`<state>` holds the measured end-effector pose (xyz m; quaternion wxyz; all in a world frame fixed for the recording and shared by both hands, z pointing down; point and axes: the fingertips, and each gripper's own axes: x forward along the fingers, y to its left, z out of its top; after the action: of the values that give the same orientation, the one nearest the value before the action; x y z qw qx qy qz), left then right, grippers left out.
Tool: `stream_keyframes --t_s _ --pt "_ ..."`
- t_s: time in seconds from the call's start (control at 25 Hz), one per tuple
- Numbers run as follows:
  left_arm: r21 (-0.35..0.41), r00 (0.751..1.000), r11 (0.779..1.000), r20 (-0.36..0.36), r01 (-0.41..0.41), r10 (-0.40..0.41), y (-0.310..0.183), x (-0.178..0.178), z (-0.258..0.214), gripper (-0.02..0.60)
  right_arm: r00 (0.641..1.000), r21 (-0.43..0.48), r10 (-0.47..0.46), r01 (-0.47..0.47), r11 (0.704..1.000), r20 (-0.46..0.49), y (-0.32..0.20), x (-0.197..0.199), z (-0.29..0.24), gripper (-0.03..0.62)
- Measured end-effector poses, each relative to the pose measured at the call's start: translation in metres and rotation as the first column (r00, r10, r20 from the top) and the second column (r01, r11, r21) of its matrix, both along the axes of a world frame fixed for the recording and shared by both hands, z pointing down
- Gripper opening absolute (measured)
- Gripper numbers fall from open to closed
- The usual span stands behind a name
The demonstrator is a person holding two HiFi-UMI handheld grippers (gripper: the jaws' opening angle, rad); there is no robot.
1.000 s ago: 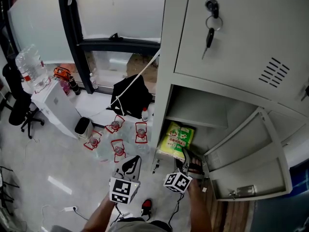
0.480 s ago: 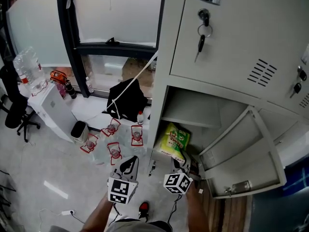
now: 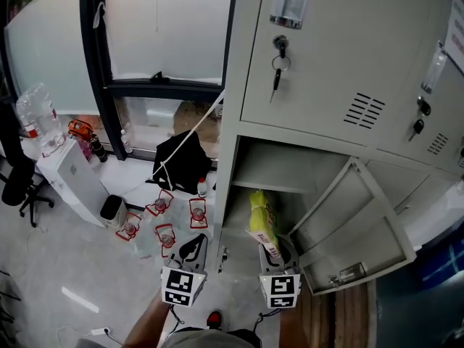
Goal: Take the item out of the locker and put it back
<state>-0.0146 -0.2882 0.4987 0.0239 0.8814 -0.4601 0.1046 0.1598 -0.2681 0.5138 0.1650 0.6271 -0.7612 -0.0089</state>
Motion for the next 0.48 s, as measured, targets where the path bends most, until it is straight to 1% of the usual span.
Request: stream_keyframes --t_s 0.2,0.48 --pt "0.005 1.000 1.000 -0.007 -0.030 0.030 0.003 0.013 -0.003 0.023 0.990 0.063 0.018 -0.027 0.998 0.141 0.027 0.008 -0.023 0.166" --pt "0.013 0.997 0.998 -0.019 -0.069 0.069 0.011 0.027 -0.008 0.023 0.974 0.111 0.053 -0.079 0.991 0.220 0.067 0.017 -0.033 0.166"
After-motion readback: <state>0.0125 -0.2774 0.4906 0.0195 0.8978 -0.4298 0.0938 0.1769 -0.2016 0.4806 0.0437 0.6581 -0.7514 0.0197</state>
